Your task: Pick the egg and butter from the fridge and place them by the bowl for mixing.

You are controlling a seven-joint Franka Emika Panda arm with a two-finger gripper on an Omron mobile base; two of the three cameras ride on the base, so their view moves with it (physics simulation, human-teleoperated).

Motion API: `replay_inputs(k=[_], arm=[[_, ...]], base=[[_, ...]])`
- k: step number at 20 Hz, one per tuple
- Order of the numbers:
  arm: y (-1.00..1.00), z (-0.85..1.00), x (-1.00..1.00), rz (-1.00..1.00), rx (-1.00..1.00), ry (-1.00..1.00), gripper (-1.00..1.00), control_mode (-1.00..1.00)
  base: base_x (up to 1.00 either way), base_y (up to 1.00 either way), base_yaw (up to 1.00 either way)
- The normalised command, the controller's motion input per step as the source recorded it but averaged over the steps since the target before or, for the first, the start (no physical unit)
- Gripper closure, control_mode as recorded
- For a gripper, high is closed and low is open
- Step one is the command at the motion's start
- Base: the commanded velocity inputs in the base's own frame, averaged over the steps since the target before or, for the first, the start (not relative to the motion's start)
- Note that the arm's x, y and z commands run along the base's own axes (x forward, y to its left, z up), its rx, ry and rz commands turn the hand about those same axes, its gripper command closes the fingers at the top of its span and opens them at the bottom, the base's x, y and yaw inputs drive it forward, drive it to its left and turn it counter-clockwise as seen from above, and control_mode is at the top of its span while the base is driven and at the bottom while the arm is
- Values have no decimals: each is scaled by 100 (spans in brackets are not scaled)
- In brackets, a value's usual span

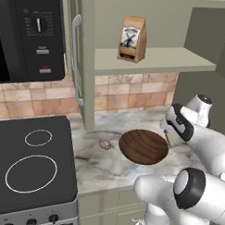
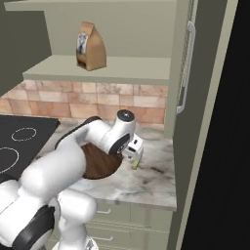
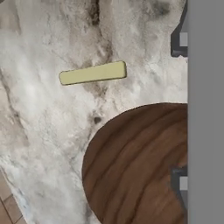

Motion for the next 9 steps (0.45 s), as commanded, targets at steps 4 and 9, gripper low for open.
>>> replay_inputs(k=[4,9], arm=[[31,42,-55,-1,0,-5,-100,-100],[30,42,-55,0,-4,-6,-100,-100]], base=[[0,0,0],[0,0,0]])
